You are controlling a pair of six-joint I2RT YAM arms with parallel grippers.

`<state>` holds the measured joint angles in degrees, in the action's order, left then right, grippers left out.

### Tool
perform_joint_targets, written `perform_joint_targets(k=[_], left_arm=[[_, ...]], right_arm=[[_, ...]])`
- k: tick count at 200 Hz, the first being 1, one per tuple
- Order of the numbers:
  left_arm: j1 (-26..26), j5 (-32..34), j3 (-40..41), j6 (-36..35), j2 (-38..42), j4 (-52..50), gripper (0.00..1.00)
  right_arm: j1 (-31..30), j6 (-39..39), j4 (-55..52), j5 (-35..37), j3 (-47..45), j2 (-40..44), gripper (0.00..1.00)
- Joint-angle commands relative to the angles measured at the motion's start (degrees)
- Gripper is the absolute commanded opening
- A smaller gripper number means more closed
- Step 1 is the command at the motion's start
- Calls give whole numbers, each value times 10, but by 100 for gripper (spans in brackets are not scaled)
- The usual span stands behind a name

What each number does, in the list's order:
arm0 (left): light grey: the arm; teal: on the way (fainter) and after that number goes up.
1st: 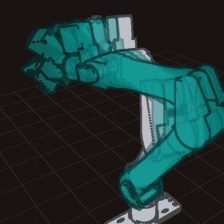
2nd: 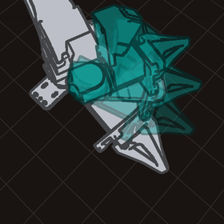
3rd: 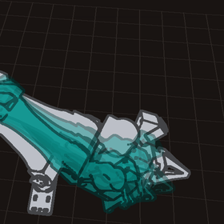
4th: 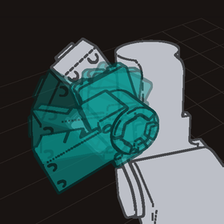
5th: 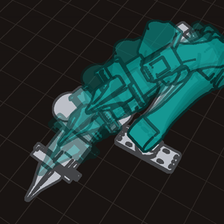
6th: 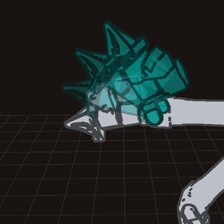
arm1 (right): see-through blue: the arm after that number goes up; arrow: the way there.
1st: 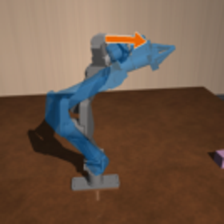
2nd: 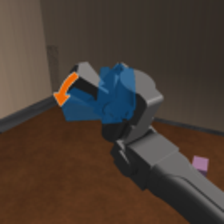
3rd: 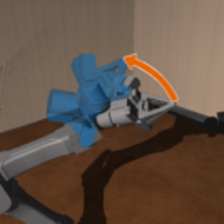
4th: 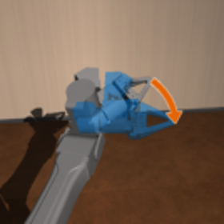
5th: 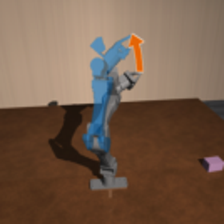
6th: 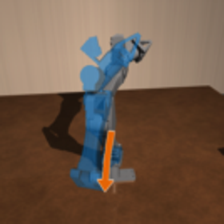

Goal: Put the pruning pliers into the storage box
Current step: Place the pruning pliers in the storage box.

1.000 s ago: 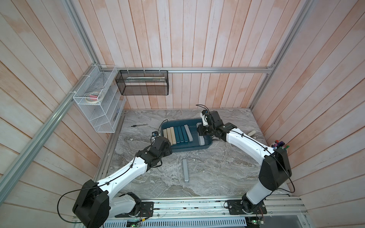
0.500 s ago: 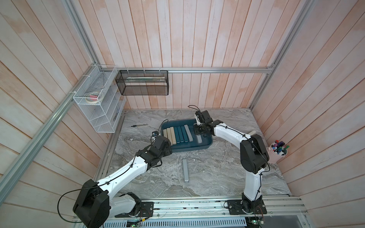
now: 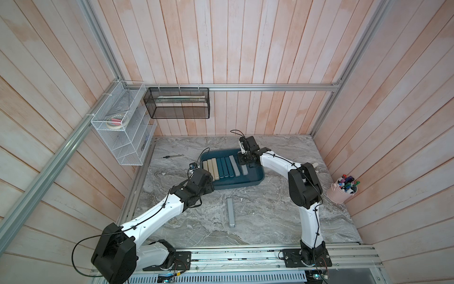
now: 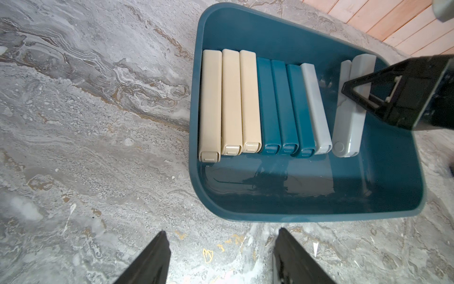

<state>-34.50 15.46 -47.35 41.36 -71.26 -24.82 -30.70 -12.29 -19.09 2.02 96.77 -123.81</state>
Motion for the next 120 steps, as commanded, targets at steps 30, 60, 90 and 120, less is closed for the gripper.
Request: perform_joint_targets(k=[30,60,90,120], left_arm=[[3,6,-12,-4,-11,-1,71],[3,6,-12,-5,-11,-1,71],[3,4,-9,-3,-11,0,71],[3,4,-10,-4,-11,0,71]], right_arm=[[2,-17,18,-25,37,-39,26],[1,-35,21,-41,53,-49,26],[0,-47,17,-41,64,-56,26],[0,-57,10,-51,75,-69,28]])
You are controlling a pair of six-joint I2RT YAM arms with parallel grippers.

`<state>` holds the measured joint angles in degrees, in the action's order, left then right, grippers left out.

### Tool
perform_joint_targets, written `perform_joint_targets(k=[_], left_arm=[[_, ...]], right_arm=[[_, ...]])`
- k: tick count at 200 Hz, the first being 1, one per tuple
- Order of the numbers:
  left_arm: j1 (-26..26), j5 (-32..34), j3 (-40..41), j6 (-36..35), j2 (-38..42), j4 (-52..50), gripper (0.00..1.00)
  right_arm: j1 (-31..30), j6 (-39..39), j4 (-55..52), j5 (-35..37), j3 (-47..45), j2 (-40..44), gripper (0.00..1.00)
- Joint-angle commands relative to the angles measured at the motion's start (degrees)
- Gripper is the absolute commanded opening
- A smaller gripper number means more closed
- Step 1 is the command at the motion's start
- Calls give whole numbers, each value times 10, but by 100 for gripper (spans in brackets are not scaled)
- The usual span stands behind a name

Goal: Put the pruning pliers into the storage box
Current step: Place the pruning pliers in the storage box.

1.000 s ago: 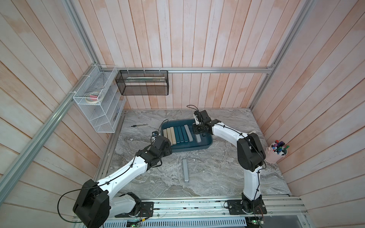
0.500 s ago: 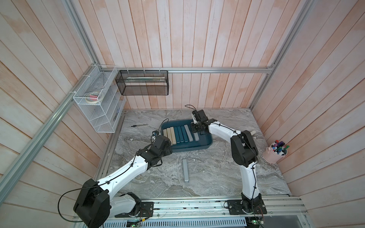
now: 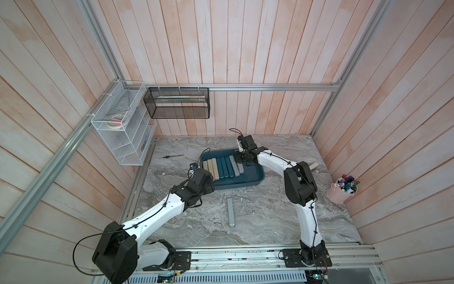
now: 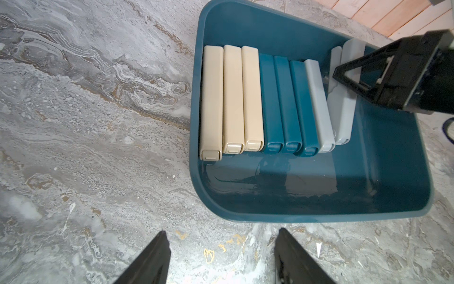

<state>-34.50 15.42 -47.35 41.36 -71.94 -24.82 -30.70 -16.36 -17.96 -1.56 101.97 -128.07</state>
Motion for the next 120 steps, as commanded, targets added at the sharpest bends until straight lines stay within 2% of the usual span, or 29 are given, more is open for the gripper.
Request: perform_joint_targets(k=[1,96,120], left_arm=[[3,5,-10,-4,-4,-1,71],[3,1,9,3,20,5,71],[3,0,9,4,21,6,71]], right_arm=[[0,-17,-2,-15,24,-27,29],[-1,-18,-24,12,42,-37,31],[-2,-25,-24,8,48,-43,36]])
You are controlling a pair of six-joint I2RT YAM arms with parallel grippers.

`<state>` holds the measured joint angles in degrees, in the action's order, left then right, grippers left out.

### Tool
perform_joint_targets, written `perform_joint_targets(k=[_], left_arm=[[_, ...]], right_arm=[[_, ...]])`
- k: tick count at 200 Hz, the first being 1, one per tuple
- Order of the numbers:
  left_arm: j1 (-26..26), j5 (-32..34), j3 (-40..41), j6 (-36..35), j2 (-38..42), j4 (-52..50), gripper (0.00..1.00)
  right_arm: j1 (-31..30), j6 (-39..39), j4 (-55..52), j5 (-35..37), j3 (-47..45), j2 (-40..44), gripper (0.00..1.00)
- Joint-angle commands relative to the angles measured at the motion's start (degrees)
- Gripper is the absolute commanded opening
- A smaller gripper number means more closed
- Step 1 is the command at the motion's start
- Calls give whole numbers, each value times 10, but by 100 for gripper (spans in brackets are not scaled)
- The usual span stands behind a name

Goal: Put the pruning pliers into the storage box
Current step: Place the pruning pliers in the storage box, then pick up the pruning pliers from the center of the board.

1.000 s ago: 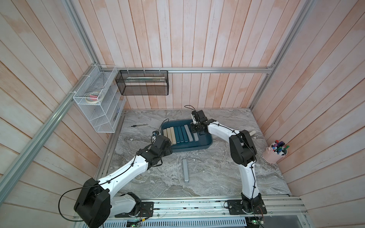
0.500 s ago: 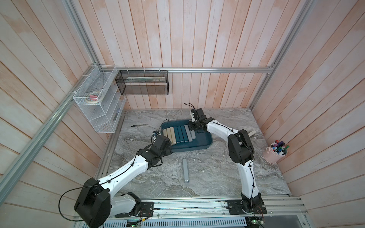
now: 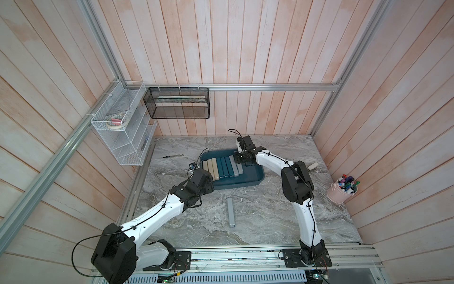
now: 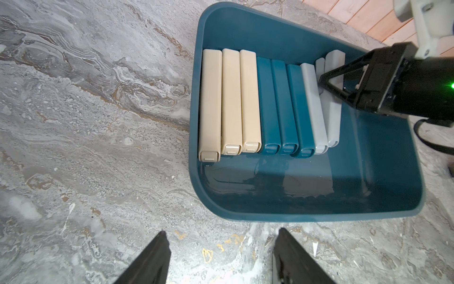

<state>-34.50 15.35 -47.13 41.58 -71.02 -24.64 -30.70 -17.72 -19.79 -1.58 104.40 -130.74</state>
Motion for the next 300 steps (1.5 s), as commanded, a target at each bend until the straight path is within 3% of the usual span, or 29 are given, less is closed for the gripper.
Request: perform_joint_targets(k=[1,73,127,192,235,300], left_arm=[[4,0,7,2,12,4,71],[3,-1,13,7,26,0,71],[3,7,20,8,48,-9,71],[3,9,21,-1,31,16,71],[4,14,24,-6,33,34,71],[4,13,16,-11,24,40,71]], right_arm=[[-1,-12,-6,8,25,-16,36],[-3,-18,-34,22,45,11,44],[-14,-15,-42,52,3,95,44],[-79,-24,-3,112,-181,268,46],[-147,-46,-7,188,-301,367,50],[-214,-154,-81,173,-387,396,56]])
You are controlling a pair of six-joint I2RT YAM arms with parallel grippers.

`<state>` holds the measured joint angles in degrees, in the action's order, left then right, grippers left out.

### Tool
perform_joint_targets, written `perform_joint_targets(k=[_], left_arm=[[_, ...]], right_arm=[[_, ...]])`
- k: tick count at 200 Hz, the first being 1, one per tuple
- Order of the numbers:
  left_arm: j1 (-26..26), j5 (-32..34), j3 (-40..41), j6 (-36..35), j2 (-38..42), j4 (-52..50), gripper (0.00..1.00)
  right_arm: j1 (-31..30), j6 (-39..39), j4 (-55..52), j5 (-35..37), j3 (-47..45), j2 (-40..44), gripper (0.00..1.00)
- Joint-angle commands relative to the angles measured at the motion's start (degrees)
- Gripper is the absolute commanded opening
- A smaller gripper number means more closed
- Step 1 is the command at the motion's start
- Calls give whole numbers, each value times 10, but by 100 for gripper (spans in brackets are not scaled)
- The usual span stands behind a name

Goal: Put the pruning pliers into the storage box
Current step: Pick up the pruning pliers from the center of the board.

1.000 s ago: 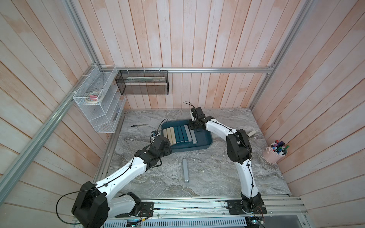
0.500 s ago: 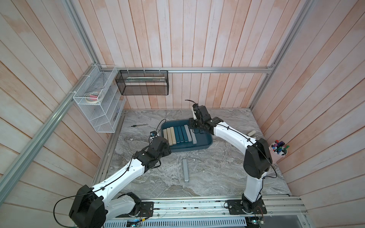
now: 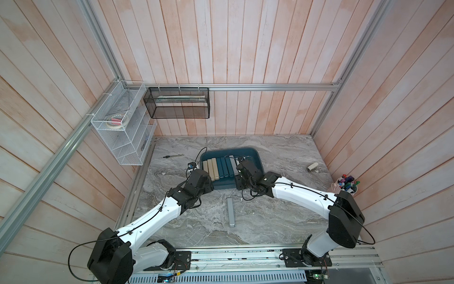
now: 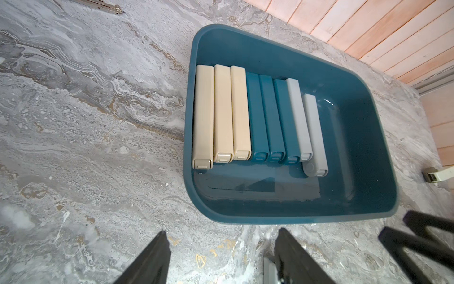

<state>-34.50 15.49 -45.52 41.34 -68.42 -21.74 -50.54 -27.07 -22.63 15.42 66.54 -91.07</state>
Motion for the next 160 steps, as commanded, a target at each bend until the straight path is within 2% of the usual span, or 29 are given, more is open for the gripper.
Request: perform_joint_targets(k=[1,54,160], left_arm=[[3,12,0,-8,-2,11,71],[3,12,-5,-7,-5,13,71],[3,9,17,5,3,17,71]], right_arm=[[-16,-62,-54,2,-8,-1,56],[-64,-155,3,-83,-83,-1,58],[-93,-153,30,-102,-83,-61,61]])
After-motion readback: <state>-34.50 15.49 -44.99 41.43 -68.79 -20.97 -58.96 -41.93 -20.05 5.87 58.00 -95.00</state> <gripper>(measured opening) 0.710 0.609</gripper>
